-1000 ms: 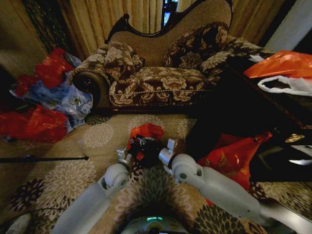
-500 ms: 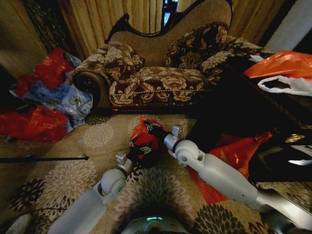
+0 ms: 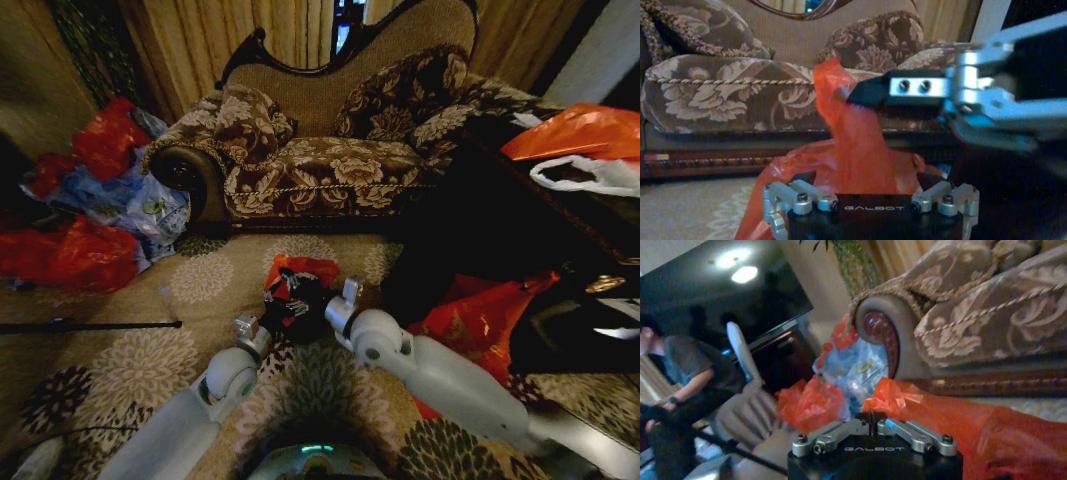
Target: Place a garbage bag over the trash bin.
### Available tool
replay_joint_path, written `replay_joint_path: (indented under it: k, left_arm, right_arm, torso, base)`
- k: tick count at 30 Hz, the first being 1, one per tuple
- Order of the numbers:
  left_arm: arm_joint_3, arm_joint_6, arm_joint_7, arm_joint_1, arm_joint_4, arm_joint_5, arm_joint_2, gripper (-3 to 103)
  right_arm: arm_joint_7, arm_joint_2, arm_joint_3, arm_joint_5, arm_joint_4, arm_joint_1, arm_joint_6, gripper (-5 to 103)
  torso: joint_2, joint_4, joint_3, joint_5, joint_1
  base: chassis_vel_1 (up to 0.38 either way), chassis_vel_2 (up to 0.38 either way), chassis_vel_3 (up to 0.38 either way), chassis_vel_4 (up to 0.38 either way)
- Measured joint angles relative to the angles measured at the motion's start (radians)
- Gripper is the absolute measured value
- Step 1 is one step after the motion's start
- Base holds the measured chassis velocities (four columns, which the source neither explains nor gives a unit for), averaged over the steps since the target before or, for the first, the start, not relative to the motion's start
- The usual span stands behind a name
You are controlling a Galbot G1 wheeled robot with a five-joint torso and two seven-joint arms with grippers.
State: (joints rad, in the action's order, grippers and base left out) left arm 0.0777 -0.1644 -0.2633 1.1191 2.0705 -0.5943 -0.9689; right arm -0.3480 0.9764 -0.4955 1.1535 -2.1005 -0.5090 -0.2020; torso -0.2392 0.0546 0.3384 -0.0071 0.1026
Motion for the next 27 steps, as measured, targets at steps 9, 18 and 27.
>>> replay_joint_path:
  k: [9, 18, 27]
  left_arm:
    - [-0.004, 0.017, 0.001, -0.006, -0.020, -0.003, -0.008, 101]
    - [-0.005, 0.029, 0.006, -0.006, -0.030, -0.008, -0.011, 70]
    - [0.003, 0.031, 0.005, -0.006, -0.027, -0.016, -0.008, 27]
  right_arm:
    - [-0.001, 0.014, -0.014, 0.010, -0.027, 0.013, -0.001, 0]
    - [0.007, 0.017, 0.001, -0.026, -0.002, 0.010, -0.009, 8]
    - [0.014, 0.017, 0.010, -0.047, 0.001, -0.021, -0.011, 51]
  torso:
    - [0.000, -0.0001, 0.000, -0.0001, 0.000]
    - [0.000, -0.0001, 0.000, 0.0000, 0.000]
    - [0.000, -0.0002, 0.000, 0.0000, 0.000]
  base:
    - [0.000, 0.000, 0.000, 0.000]
    - [0.000, 0.000, 0.000, 0.000]
    - [0.000, 0.000, 0.000, 0.000]
